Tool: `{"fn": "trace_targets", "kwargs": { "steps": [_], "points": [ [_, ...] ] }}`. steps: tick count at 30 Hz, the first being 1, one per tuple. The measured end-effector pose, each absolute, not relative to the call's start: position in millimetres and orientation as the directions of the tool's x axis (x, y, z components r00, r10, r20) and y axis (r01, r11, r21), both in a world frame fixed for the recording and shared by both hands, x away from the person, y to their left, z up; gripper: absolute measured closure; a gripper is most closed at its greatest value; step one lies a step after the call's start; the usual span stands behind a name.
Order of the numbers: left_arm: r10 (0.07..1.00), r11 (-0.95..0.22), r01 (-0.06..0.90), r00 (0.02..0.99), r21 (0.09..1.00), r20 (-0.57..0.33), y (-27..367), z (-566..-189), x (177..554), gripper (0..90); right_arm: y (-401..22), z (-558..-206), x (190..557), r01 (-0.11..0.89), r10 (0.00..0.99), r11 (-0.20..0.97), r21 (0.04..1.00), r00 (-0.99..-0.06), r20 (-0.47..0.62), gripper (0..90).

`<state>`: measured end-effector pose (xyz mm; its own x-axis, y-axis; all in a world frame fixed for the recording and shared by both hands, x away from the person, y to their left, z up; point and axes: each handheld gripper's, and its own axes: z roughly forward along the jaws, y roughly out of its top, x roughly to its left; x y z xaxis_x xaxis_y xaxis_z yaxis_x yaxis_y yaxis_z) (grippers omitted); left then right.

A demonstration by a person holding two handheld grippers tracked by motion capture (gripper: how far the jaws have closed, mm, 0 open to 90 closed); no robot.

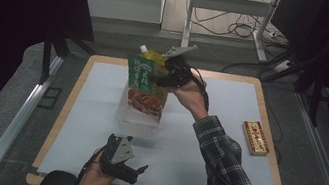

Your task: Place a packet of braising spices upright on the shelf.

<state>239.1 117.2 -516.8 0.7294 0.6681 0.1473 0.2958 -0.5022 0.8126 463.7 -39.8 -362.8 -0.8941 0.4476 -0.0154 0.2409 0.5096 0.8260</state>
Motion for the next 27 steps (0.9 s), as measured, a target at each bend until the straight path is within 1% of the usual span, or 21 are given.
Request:
{"fn": "trace_targets", "kwargs": {
  "steps": [1, 5, 8, 12, 16, 20, 27],
  "points": [
    [0.668, -0.502, 0.296, 0.730, 0.812, 0.147, 117.1, -516.8, 239.0, 0.0, -41.2, -362.9, 462.8, 0.235, 0.449, 0.516, 0.824, -0.893, -0.026, 44.0],
    [0.665, -0.507, 0.295, 0.731, 0.810, 0.150, 116.7, -517.1, 238.9, 0.0, -46.4, -365.2, 460.0, 0.230, 0.464, 0.528, 0.817, -0.884, -0.051, 35.5],
    [0.667, -0.500, 0.296, 0.731, 0.814, 0.145, 115.8, -517.7, 238.6, 0.0, -50.9, -367.8, 459.7, 0.233, 0.475, 0.534, 0.813, -0.878, -0.060, 31.9],
    [0.664, -0.509, 0.294, 0.732, 0.809, 0.151, 115.9, -517.7, 238.7, 0.0, -58.7, -370.1, 459.4, 0.249, 0.483, 0.516, 0.819, -0.875, -0.038, 28.4],
    [0.665, -0.508, 0.295, 0.731, 0.809, 0.151, 115.9, -517.8, 238.7, 0.0, -64.5, -372.4, 456.1, 0.258, 0.498, 0.512, 0.819, -0.866, -0.039, 23.6],
    [0.668, -0.504, 0.296, 0.730, 0.811, 0.148, 115.9, -518.2, 238.9, 0.0, -69.8, -376.6, 451.4, 0.248, 0.506, 0.517, 0.819, -0.860, -0.059, 17.0],
    [0.674, -0.494, 0.297, 0.725, 0.817, 0.144, 116.5, -519.4, 239.7, 0.0, -78.7, -382.2, 443.5, 0.238, 0.492, 0.524, 0.818, -0.868, -0.063, 9.1]
  ]
}}
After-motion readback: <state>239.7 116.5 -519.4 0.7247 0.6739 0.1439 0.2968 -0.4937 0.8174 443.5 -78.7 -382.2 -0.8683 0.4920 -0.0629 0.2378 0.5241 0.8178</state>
